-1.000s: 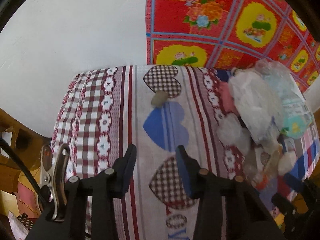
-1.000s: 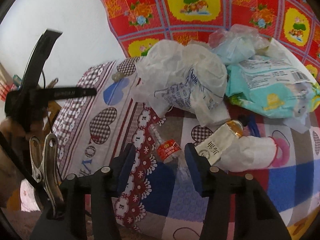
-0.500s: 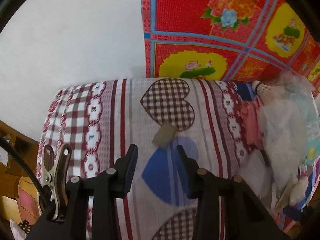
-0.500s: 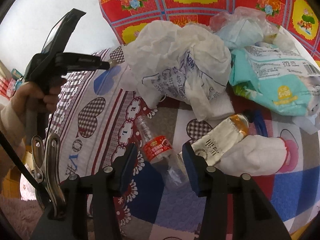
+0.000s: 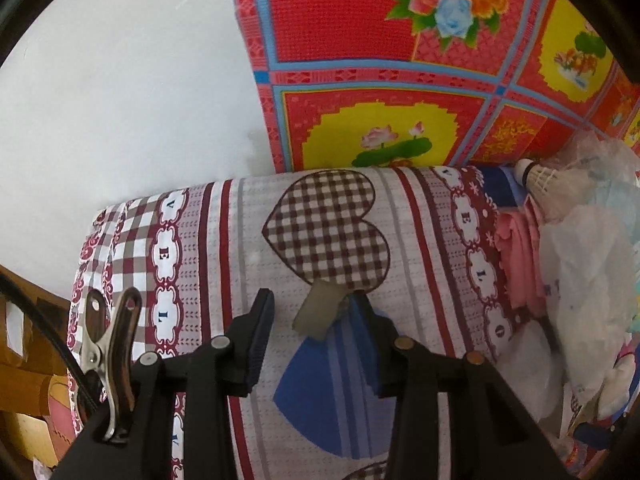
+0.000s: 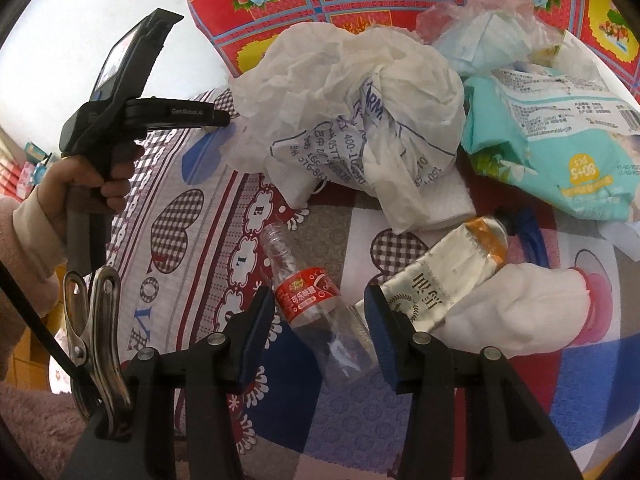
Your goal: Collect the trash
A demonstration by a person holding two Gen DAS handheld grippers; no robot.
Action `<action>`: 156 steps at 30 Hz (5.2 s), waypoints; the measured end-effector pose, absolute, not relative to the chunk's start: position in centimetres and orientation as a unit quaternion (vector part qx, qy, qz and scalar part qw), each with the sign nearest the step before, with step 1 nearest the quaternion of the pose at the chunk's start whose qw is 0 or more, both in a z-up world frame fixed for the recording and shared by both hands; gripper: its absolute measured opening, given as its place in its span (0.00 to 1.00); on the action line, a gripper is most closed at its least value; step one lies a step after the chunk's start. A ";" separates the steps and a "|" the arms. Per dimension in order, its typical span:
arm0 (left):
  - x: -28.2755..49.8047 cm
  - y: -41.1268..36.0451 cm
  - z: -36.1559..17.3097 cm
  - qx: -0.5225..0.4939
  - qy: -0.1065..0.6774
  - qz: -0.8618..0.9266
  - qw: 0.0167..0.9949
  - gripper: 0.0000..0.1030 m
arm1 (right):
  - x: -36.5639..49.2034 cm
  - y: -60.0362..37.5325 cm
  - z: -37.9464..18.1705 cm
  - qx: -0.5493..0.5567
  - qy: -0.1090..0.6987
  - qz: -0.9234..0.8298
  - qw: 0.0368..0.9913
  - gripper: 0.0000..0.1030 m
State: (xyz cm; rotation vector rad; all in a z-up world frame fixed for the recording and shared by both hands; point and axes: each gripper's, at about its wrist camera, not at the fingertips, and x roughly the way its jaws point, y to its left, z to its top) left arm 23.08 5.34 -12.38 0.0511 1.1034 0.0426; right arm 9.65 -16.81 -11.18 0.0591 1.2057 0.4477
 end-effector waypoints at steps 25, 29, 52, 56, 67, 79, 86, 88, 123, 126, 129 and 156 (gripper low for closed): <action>14.7 7.5 -7.8 -0.064 0.521 0.019 0.851 0.16 | 10.3 -15.3 -11.7 0.020 0.567 0.240 0.787 0.37; 13.1 8.9 -6.9 -0.074 0.518 0.027 0.852 0.16 | 10.2 -14.9 -11.4 0.020 0.563 0.243 0.789 0.36; 3.2 15.3 -2.8 -0.097 0.488 0.026 0.867 0.16 | 4.2 -5.6 -5.6 -0.001 0.512 0.270 0.816 0.36; 0.7 17.6 -2.3 -0.103 0.485 0.033 0.868 0.16 | 2.4 -2.8 -4.8 -0.012 0.506 0.293 0.811 0.36; -5.8 23.9 -1.3 -0.120 0.470 0.076 0.871 0.16 | -1.3 4.9 -3.2 -0.028 0.492 0.364 0.790 0.36; -11.0 30.9 -1.2 -0.155 0.454 0.141 0.866 0.16 | -1.9 13.7 -2.2 -0.060 0.475 0.444 0.757 0.36; -11.4 33.8 -2.7 -0.181 0.465 0.171 0.849 0.16 | -0.4 18.5 -3.0 -0.065 0.484 0.477 0.731 0.36; -11.2 34.6 -3.2 -0.185 0.467 0.176 0.847 0.16 | 0.3 19.7 -3.5 -0.063 0.486 0.480 0.728 0.36; -1.3 50.5 -27.4 -0.219 0.581 0.070 0.781 0.16 | 6.1 37.1 -23.3 -0.056 0.618 0.217 0.754 0.36; -0.9 50.9 -28.9 -0.220 0.591 0.064 0.774 0.16 | 6.2 37.4 -24.5 -0.063 0.626 0.198 0.752 0.36; -0.4 50.8 -29.9 -0.219 0.599 0.052 0.768 0.16 | 6.8 37.6 -25.7 -0.067 0.635 0.185 0.747 0.36; 1.9 50.4 -36.1 -0.206 0.643 0.032 0.737 0.40 | 7.2 36.4 -31.7 -0.074 0.685 0.129 0.713 0.36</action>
